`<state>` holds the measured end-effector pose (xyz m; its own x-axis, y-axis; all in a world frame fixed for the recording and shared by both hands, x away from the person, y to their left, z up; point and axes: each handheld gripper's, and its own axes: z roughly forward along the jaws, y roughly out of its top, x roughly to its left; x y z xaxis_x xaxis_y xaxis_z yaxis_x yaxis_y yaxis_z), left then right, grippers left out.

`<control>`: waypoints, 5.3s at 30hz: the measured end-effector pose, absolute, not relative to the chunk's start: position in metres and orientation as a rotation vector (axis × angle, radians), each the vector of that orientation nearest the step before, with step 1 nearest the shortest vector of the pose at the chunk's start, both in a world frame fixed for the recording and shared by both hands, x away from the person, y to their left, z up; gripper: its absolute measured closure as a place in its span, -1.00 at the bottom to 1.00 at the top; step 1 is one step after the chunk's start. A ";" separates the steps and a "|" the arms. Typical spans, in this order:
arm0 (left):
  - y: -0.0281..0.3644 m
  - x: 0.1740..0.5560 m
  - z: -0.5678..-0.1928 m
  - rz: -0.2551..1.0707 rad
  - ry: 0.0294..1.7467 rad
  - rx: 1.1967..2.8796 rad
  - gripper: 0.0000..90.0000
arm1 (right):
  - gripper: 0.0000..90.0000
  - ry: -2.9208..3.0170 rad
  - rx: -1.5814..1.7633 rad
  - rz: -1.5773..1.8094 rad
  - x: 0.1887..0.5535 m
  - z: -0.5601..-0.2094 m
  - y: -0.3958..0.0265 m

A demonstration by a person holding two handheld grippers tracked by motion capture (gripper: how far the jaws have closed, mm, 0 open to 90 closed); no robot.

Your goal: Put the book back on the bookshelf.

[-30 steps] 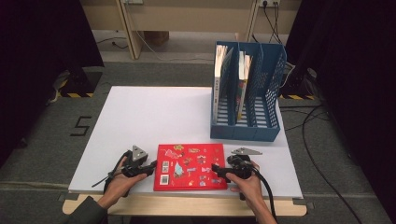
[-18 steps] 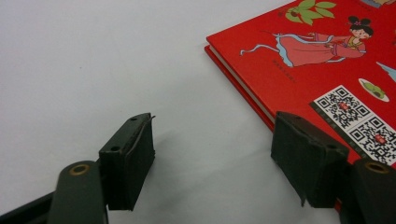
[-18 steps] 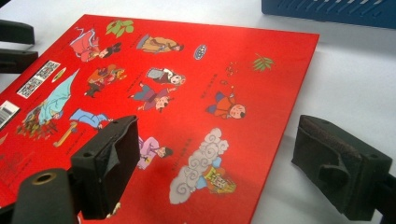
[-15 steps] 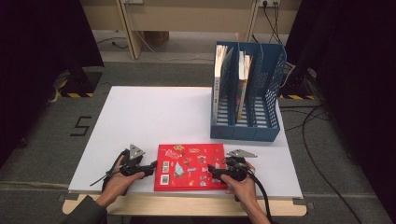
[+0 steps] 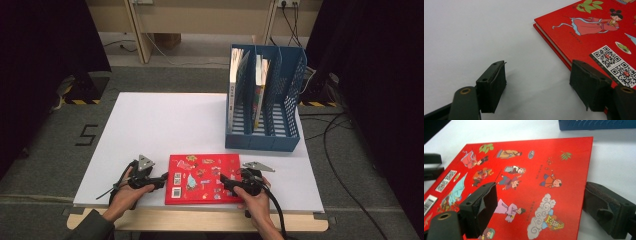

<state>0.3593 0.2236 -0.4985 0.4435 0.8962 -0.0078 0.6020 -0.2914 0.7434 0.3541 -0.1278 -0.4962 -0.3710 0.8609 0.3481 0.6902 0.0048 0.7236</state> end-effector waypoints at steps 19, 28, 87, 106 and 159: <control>0.213 0.352 -0.495 0.544 1.313 1.988 0.11 | -0.65 1.842 1.854 1.550 0.363 -0.460 -0.134; 0.209 0.347 -0.494 0.526 1.344 1.964 0.29 | -0.63 1.964 1.694 1.575 0.375 -0.394 -0.115; 0.222 0.367 -0.497 0.504 1.410 1.872 -0.62 | 0.23 2.278 0.815 1.666 0.383 -0.356 -0.059; 0.232 0.371 -0.496 0.476 1.430 1.847 -0.62 | 0.63 2.238 0.849 1.703 0.386 -0.377 -0.054; 0.262 0.383 -0.500 0.616 1.472 1.904 -0.67 | 0.68 1.534 1.387 2.102 0.357 -0.318 -0.257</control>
<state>0.3832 0.2619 -0.5003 0.2607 0.9652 -0.0216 0.6622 -0.1624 0.7315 0.3570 -0.2569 -0.3175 -0.5432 0.6216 0.5645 0.3478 -0.4453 0.8251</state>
